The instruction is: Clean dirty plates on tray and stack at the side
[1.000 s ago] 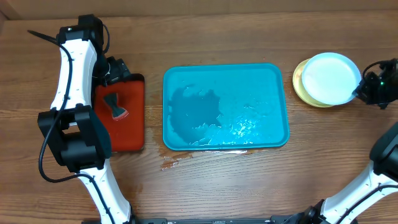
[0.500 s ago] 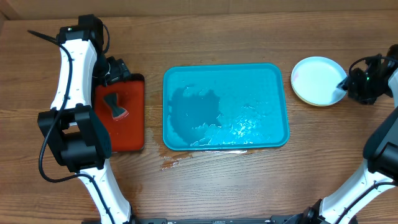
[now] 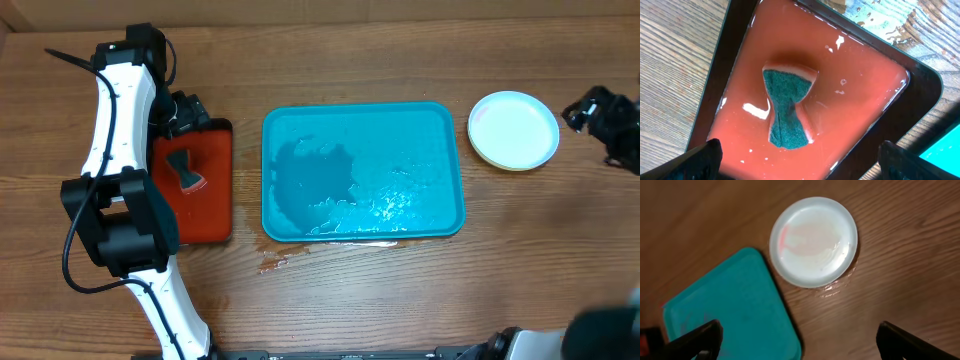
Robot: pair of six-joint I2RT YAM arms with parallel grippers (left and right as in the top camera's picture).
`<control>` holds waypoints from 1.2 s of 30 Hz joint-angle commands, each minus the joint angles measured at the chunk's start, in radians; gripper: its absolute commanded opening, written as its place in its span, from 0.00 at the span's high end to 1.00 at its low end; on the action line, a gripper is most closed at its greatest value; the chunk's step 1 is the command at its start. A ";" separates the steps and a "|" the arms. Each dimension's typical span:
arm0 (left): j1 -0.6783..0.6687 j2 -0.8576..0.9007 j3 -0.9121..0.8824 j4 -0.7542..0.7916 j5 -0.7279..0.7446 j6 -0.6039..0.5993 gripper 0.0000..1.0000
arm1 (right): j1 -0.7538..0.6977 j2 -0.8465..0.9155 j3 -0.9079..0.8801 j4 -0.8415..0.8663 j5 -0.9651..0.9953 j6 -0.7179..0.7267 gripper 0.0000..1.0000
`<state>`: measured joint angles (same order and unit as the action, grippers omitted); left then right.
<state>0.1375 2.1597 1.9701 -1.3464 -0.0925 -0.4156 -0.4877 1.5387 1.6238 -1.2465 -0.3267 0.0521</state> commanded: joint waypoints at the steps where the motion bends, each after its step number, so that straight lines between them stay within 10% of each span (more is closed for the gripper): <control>1: -0.007 -0.019 0.006 0.001 0.008 0.001 0.00 | 0.046 -0.134 -0.036 -0.032 -0.016 0.000 0.00; 25: -0.007 -0.019 0.006 0.001 0.008 0.001 0.00 | 0.332 -0.417 -0.237 -0.197 -0.151 0.000 0.00; 36: -0.007 -0.019 0.006 0.001 0.008 0.001 0.00 | 0.475 -0.773 -0.704 0.435 -0.096 0.050 0.00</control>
<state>0.1375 2.1597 1.9701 -1.3449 -0.0853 -0.4156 -0.0223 0.9337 1.0657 -0.9241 -0.4438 0.0639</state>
